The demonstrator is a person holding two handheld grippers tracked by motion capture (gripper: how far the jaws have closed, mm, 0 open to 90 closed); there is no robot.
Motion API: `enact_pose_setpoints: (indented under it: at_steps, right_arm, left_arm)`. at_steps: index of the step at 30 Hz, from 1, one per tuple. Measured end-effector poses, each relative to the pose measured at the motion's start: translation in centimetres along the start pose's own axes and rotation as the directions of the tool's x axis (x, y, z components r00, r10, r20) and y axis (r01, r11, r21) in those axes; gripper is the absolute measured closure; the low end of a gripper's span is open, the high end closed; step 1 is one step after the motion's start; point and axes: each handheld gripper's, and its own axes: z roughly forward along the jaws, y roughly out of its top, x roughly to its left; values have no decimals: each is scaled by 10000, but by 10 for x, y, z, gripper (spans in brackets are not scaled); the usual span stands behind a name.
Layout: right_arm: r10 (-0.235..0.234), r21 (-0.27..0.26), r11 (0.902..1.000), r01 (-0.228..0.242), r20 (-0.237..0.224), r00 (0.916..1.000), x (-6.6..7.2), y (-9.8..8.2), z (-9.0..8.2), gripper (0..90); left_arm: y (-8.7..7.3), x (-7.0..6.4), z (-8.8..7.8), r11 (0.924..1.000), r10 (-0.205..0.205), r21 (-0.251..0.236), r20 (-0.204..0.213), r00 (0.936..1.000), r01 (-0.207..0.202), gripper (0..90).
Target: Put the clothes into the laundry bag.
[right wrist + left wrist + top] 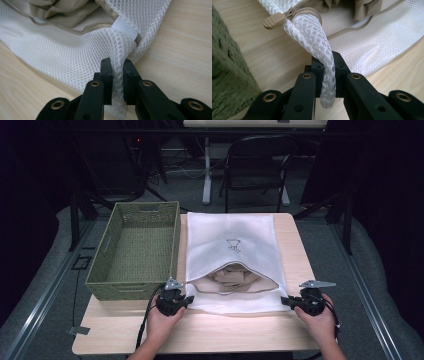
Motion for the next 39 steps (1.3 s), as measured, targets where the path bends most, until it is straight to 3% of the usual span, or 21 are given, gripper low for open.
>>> enact_pose_setpoints:
  at_steps: [12, 19, 23, 30, 34, 39]
  right_arm:
    - [-237, 159, 9996, 243, -397, 9989, 6, 27, -14, 815]
    - [-211, -93, 9997, 204, -899, 9957, 5, 42, -25, 815]
    - [-218, -84, 9997, 211, -1088, 9938, 4, 49, -27, 816]
    - [-354, 171, 9991, 379, -1310, 9907, 0, 58, -28, 816]
    - [-513, 278, 9981, 554, -1309, 9901, 1, 65, -29, 815]
    - [-641, 403, 9967, 700, -1322, 9891, 4, 71, -28, 816]
  left_arm:
    - [27, -1, -21, 9998, -126, -170, 709, 9974, 138, 832]
    - [48, -4, -28, 9996, 269, 1, 815, 9963, -270, 831]
    - [57, -3, -29, 9994, 290, 142, 1038, 9942, -307, 832]
    - [68, 3, -33, 9994, 206, 244, 1213, 9924, -237, 832]
    - [71, 7, -31, 9990, -67, 448, 1613, 9869, -5, 830]
    - [74, 10, -32, 9988, -138, 479, 1613, 9868, 61, 829]
